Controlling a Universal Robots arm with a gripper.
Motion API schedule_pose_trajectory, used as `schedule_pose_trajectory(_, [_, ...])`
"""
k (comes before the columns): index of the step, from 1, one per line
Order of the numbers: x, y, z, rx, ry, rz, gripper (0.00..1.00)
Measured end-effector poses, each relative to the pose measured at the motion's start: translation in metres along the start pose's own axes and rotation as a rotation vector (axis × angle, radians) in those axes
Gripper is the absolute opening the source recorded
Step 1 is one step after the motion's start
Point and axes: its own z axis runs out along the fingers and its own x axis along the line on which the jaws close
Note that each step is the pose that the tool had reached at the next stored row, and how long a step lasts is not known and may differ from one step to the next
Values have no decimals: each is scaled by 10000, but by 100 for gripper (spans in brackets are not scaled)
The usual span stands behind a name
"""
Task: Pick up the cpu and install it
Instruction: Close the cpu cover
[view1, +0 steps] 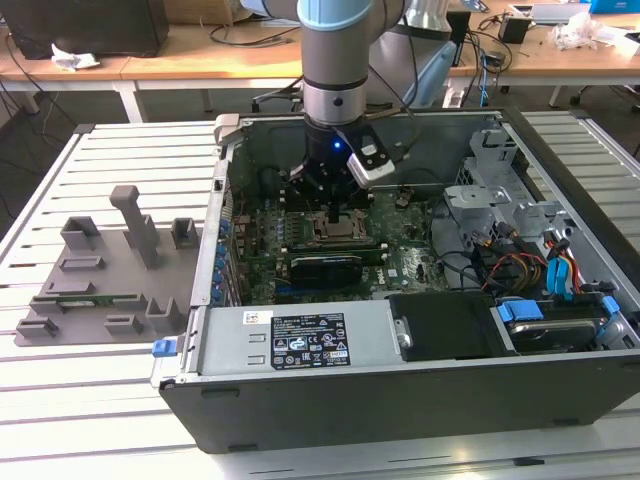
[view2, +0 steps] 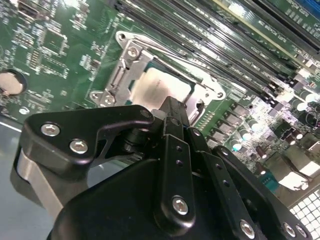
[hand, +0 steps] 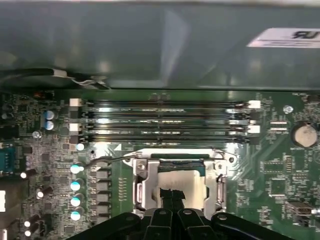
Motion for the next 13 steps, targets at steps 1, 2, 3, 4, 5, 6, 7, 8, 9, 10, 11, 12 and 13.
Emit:
schedule_pose_trajectory(1, [14, 0, 6, 0, 0, -6, 11])
schedule_pose_trajectory(2, [40, 0, 16, 1, 1, -18, 11])
schedule_pose_trajectory(3, [63, 1, 24, 0, 0, -32, 11])
schedule_pose_trajectory(4, [80, 1, 33, -1, 0, -42, 11])
schedule_pose_trajectory(5, [91, 1, 37, 0, 0, -47, 11])
schedule_pose_trajectory(6, [118, 1, 49, -1, 0, -60, 11])
schedule_pose_trajectory(7, [139, 2, 61, -2, -1, -74, 11])
schedule_pose_trajectory(8, [157, 2, 74, -2, -1, -105, 11])
schedule_pose_trajectory(9, [160, 2, 84, -3, -2, -153, 11])
schedule_pose_trajectory(10, [161, 2, 96, -4, -3, -216, 11])
schedule_pose_trajectory(11, [162, 2, 105, -6, -4, -265, 11])
schedule_pose_trajectory(12, [162, 2, 110, -6, -3, -301, 11])
schedule_pose_trajectory(13, [163, 2, 113, -5, -3, -335, 11])
